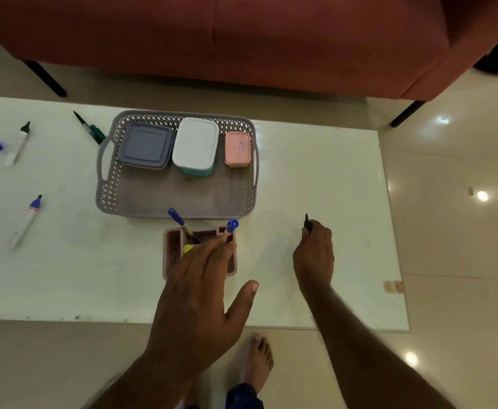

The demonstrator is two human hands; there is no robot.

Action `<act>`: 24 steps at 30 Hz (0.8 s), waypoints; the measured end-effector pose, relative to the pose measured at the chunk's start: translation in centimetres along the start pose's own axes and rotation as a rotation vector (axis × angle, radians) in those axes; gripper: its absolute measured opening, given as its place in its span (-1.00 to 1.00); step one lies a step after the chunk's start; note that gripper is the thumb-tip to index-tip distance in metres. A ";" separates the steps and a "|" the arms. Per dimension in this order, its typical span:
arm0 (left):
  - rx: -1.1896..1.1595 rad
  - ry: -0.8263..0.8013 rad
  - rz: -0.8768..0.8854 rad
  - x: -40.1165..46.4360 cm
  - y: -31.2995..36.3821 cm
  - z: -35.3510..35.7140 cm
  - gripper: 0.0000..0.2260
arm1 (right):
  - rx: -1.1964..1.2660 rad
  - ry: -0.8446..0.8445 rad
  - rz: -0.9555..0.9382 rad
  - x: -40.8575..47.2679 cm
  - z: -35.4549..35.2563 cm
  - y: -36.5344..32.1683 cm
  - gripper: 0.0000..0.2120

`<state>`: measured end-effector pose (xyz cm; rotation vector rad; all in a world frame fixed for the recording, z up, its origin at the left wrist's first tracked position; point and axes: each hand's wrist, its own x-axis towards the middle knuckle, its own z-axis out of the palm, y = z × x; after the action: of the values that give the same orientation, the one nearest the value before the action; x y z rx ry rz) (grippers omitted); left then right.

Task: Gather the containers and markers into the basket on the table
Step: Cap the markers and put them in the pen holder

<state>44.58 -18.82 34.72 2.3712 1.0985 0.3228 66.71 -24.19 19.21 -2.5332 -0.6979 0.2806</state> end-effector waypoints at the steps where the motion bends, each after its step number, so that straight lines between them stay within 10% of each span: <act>1: 0.004 0.001 -0.007 0.0 0.0 -0.4 -0.43 | 0.041 0.022 0.001 -0.7 -0.7 -1.1 -0.75; 17: -0.189 0.091 -0.020 4.4 12.0 -25.2 -0.68 | 0.422 -0.014 -0.332 -12.0 -28.9 -26.5 -0.72; 24: -0.104 0.282 0.270 0.9 17.5 -34.8 -0.65 | 0.424 0.080 -0.447 -15.7 -38.2 -31.8 -0.60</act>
<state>42.17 -15.77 73.53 2.4311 0.8513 0.8101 52.00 -24.22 69.20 -1.9201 -1.0254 0.1491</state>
